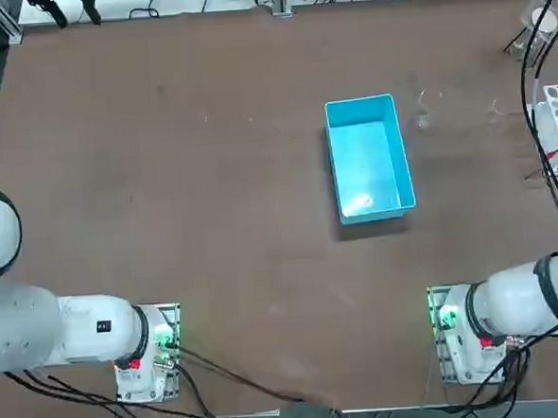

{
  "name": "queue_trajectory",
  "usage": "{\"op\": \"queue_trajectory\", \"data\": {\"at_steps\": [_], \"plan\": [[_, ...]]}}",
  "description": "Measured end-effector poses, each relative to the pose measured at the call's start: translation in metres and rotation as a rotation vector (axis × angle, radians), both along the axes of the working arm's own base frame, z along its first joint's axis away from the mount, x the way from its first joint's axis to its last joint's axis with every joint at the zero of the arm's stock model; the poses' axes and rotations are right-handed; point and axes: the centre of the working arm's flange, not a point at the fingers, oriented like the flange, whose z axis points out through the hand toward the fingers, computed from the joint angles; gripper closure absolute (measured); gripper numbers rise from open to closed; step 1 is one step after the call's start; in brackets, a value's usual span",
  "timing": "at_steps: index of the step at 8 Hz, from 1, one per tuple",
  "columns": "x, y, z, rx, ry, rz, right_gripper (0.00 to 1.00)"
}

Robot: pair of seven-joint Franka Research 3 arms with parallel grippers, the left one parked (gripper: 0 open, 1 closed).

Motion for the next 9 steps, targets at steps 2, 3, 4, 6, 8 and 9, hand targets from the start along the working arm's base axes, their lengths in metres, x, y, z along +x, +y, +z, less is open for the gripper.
{"op": "queue_trajectory", "data": {"at_steps": [2, 3, 4, 6, 8, 9], "plan": [[0.000, 0.000, 0.000, 0.000, 0.000, 0.000, 0.00], [0.000, 0.000, 0.000, 0.000, 0.001, 0.000, 0.00], [0.001, 0.000, -0.001, 0.000, 0.002, 0.000, 0.00], [0.007, -0.004, -0.008, -0.005, -0.007, -0.008, 0.00], [0.017, -0.029, -0.031, -0.012, -0.011, -0.052, 0.00], [0.023, -0.045, -0.050, -0.014, -0.014, -0.081, 0.00]]}}
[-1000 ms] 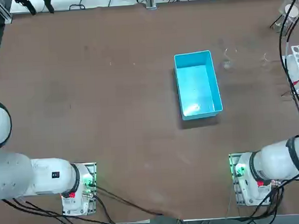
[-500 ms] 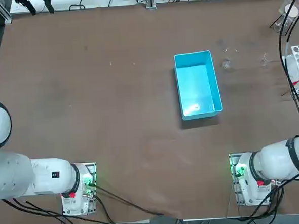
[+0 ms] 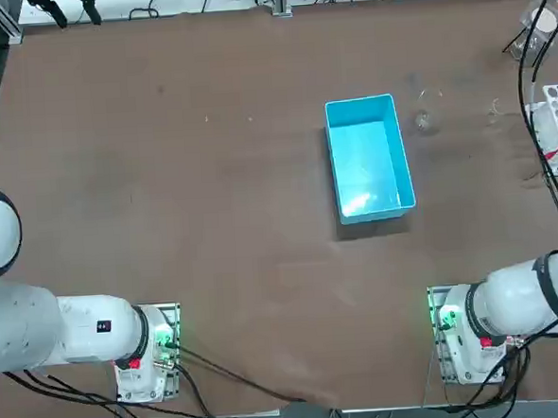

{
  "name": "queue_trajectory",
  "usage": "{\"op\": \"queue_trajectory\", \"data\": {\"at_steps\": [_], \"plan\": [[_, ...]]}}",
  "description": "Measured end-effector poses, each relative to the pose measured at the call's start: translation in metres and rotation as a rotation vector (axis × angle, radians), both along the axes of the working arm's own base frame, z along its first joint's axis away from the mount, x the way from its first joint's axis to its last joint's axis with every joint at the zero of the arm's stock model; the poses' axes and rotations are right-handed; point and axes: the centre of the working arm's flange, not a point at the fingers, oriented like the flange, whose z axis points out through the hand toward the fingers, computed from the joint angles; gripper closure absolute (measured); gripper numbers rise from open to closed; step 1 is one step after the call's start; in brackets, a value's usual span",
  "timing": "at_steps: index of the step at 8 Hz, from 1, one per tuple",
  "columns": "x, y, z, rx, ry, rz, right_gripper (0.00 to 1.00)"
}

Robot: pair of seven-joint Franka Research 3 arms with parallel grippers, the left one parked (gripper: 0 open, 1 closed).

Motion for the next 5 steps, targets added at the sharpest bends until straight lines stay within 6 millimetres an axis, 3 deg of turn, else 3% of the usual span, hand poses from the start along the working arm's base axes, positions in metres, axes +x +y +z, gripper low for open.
{"op": "queue_trajectory", "data": {"at_steps": [2, 5], "plan": [[0.007, -0.022, -0.048, -0.018, 0.018, -0.084, 0.00], [0.012, -0.023, -0.114, -0.064, 0.018, -0.180, 0.00]]}}
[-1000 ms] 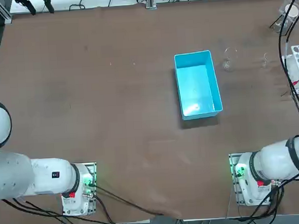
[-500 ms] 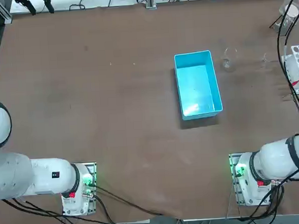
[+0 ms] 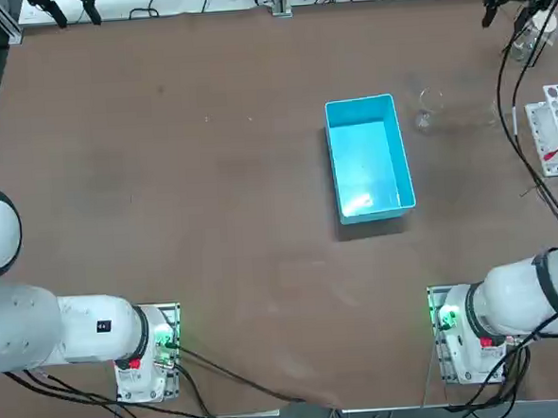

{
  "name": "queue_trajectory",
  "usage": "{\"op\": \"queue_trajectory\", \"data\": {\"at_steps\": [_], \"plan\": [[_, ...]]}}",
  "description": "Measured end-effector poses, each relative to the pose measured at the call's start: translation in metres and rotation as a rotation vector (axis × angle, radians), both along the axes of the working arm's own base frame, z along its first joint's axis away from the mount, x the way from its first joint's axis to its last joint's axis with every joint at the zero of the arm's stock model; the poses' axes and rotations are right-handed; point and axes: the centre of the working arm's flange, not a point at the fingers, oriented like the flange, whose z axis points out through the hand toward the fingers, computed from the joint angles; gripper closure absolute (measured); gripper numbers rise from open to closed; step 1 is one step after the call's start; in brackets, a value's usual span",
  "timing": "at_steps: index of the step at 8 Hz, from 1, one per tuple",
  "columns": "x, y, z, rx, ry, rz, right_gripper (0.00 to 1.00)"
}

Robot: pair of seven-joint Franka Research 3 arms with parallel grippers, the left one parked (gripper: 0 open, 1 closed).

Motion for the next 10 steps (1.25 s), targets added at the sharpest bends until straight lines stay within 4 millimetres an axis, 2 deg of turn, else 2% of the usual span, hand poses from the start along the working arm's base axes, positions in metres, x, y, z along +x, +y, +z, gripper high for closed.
{"op": "queue_trajectory", "data": {"at_steps": [4, 7, 10], "plan": [[-0.008, -0.003, -0.054, -0.110, 0.036, -0.047, 0.01], [-0.005, 0.014, -0.083, -0.214, 0.051, -0.158, 0.00], [0.000, 0.020, -0.111, -0.327, 0.027, -0.292, 0.00]]}}
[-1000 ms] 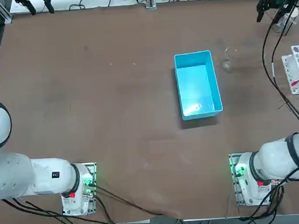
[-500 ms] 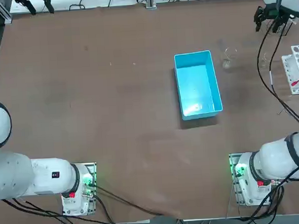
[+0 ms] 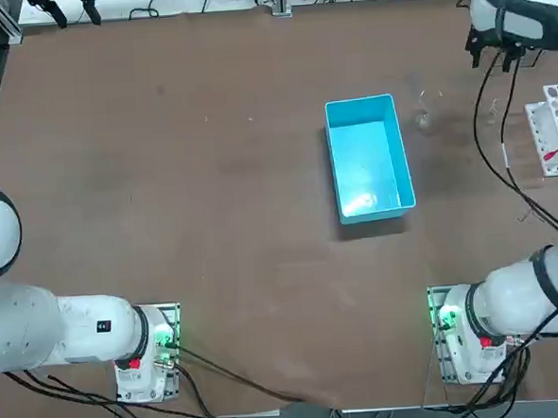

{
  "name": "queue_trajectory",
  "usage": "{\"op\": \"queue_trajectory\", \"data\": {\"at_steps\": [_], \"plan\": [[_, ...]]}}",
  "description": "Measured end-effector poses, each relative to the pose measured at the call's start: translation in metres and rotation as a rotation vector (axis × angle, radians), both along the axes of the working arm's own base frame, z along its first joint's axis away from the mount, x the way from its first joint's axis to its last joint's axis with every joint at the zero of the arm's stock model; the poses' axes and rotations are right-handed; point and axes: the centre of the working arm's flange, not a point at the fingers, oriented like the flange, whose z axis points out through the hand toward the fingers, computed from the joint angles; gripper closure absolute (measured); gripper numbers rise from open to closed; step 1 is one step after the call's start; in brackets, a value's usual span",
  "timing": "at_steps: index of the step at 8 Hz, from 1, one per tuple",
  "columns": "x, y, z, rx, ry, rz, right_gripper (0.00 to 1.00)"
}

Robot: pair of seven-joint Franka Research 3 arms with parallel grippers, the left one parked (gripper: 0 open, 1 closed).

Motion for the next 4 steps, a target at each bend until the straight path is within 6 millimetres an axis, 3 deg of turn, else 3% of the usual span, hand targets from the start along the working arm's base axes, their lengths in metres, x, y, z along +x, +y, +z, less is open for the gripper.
{"op": "queue_trajectory", "data": {"at_steps": [4], "plan": [[-0.009, -0.010, -0.053, -0.395, -0.159, -0.143, 0.00]]}}
